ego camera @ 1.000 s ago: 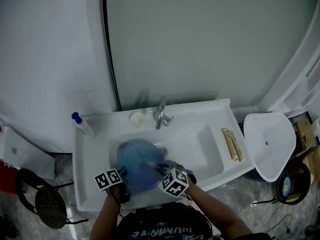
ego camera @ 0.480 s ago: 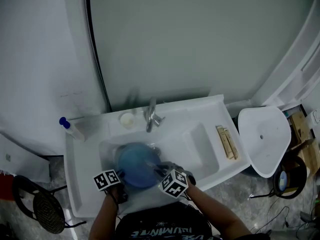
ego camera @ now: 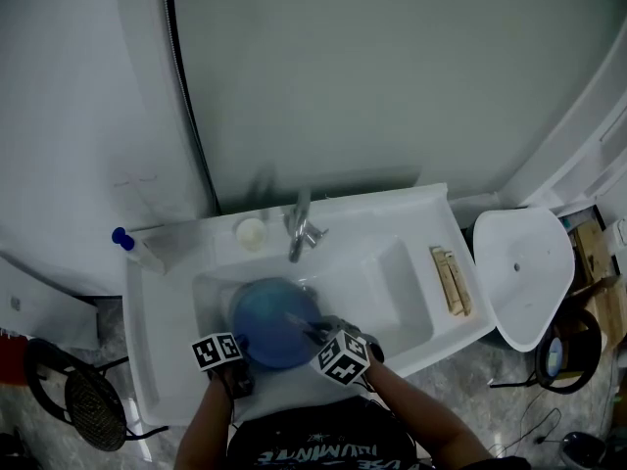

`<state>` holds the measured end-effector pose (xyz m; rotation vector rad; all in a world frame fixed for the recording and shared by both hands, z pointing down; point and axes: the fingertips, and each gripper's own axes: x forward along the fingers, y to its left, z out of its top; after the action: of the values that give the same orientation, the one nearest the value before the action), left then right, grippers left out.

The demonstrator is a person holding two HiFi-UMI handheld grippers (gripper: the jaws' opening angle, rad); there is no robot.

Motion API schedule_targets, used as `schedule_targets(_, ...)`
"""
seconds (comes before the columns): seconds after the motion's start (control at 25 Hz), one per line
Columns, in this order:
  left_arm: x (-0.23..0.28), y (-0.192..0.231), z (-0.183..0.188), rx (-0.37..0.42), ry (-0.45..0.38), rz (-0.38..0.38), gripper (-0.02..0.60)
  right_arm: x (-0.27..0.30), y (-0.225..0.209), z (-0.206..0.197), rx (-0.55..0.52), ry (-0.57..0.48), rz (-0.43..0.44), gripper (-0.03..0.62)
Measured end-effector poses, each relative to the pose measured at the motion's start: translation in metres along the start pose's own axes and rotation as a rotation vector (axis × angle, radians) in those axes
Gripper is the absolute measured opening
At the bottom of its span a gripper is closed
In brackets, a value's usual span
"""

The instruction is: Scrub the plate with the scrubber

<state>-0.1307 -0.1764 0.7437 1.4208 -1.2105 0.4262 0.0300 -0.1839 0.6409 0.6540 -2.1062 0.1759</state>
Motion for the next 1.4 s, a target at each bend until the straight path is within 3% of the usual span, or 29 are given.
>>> schedule_targets(0.2, 0.003, -0.002, -0.002, 0.024, 0.007, -0.014, 0.062, 0.004, 0.003, -0.005, 0.002, 0.010, 0.015, 0.077)
schedule_targets(0.32, 0.005, -0.005, -0.006, 0.043, 0.028, -0.036, 0.131, 0.004, 0.002, -0.005, 0.006, 0.010, 0.015, 0.077)
schedule_targets(0.68, 0.000, -0.012, -0.011, 0.055, 0.003, -0.053, 0.229, 0.003, 0.005, -0.005, 0.017, 0.008, 0.006, 0.077)
schedule_targets(1.0, -0.020, -0.022, -0.012, 0.103, -0.007, -0.089, 0.264, 0.000, 0.010, 0.003, 0.041, -0.013, -0.020, 0.077)
schedule_targets(1.24, -0.048, -0.046, -0.010, 0.138, -0.045, -0.210, 0.264, -0.006, 0.018, 0.014, 0.100, -0.050, -0.059, 0.077)
schedule_targets(1.4, -0.068, -0.062, -0.016, 0.229, -0.046, -0.278, 0.264, -0.011, 0.027, 0.019, 0.143, -0.076, -0.102, 0.077)
